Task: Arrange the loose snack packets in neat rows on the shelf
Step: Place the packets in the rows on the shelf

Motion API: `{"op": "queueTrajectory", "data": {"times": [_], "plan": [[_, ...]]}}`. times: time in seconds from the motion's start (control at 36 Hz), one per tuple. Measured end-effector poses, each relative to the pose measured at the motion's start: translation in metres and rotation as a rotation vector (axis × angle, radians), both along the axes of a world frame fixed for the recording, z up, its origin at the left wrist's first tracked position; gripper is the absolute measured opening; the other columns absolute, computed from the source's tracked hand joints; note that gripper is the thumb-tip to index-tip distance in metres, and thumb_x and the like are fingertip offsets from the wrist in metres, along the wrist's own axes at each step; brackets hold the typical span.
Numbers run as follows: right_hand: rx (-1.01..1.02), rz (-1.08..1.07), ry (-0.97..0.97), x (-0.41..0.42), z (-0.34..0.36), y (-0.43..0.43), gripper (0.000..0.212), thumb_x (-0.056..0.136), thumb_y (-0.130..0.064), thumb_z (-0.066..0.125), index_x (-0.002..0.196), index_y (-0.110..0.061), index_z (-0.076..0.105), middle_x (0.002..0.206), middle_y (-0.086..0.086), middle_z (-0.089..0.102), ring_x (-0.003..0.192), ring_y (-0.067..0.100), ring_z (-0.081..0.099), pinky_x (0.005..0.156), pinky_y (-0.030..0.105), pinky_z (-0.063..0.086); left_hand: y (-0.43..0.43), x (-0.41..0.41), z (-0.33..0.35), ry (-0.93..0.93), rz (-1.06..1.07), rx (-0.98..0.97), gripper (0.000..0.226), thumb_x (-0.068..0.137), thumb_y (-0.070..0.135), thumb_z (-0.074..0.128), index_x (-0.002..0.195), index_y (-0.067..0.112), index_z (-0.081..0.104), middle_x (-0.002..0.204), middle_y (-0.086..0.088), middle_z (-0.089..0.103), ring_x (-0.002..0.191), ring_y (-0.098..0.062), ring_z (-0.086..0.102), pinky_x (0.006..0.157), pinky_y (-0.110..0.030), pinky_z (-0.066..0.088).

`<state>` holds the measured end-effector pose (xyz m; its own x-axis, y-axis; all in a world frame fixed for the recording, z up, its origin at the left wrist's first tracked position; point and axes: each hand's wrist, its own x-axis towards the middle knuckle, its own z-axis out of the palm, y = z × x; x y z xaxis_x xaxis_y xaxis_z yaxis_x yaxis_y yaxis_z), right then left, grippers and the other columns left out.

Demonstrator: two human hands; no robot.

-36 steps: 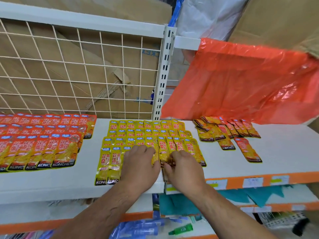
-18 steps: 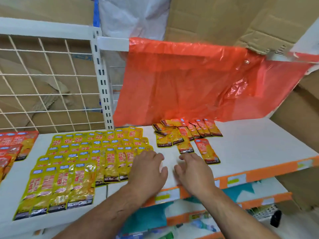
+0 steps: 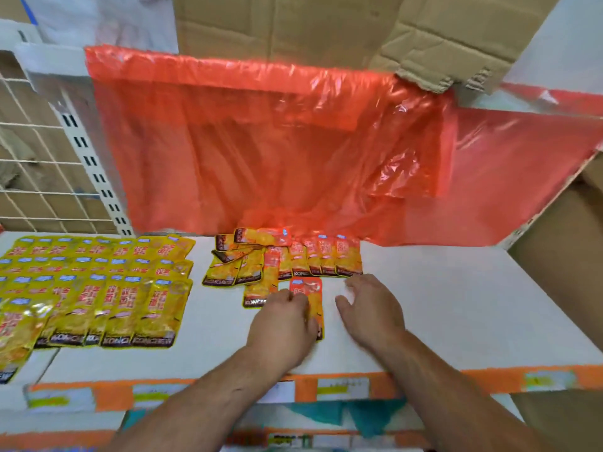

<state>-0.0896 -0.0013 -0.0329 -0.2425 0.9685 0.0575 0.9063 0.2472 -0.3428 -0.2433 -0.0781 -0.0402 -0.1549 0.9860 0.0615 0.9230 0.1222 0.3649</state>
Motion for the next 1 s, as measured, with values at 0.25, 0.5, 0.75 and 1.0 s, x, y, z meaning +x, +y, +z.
{"op": "queueTrajectory", "data": {"times": [0.25, 0.5, 0.75, 1.0], "plan": [[-0.154, 0.187, -0.078, 0.014, -0.011, 0.049, 0.070, 0.096, -0.059, 0.041, 0.156, -0.031, 0.019, 0.165, -0.010, 0.005, 0.142, 0.025, 0.036, 0.108, 0.038, 0.038, 0.016, 0.020, -0.004, -0.040, 0.181, -0.008, 0.038, 0.089, 0.041, 0.052, 0.121, 0.021, 0.051, 0.110, -0.005, 0.055, 0.107, -0.024, 0.052, 0.080, -0.034, 0.048], [-0.047, -0.085, 0.190, 0.027, -0.023, 0.061, 0.042, 0.099, -0.052, 0.039, 0.074, -0.020, 0.050, 0.086, -0.002, 0.059, 0.087, 0.027, 0.061, 0.070, 0.036, 0.051, 0.023, 0.023, -0.001, -0.223, 0.401, -0.060, 0.059, 0.071, 0.047, 0.075, 0.113, 0.016, 0.048, 0.113, -0.003, 0.057, 0.106, -0.024, 0.056, 0.083, -0.034, 0.045], [-0.143, -0.126, 0.093, 0.012, -0.016, 0.067, 0.061, 0.085, -0.056, 0.062, 0.125, -0.014, 0.044, 0.123, 0.005, 0.050, 0.114, 0.029, 0.056, 0.076, 0.039, 0.049, 0.027, 0.020, 0.007, -0.320, 0.468, -0.148, 0.049, 0.070, 0.046, 0.081, 0.099, 0.020, 0.050, 0.094, 0.006, 0.062, 0.089, -0.018, 0.061, 0.067, -0.026, 0.040], [-0.278, -0.083, 0.156, 0.022, -0.014, 0.077, 0.046, 0.074, -0.045, 0.073, 0.104, -0.020, 0.050, 0.096, 0.000, 0.063, 0.087, 0.027, 0.063, 0.065, 0.032, 0.044, 0.028, 0.012, 0.004, -0.409, 0.498, -0.115, 0.029, 0.077, 0.030, 0.077, 0.088, 0.022, 0.052, 0.080, 0.010, 0.058, 0.078, -0.016, 0.057, 0.065, -0.028, 0.040]]}}
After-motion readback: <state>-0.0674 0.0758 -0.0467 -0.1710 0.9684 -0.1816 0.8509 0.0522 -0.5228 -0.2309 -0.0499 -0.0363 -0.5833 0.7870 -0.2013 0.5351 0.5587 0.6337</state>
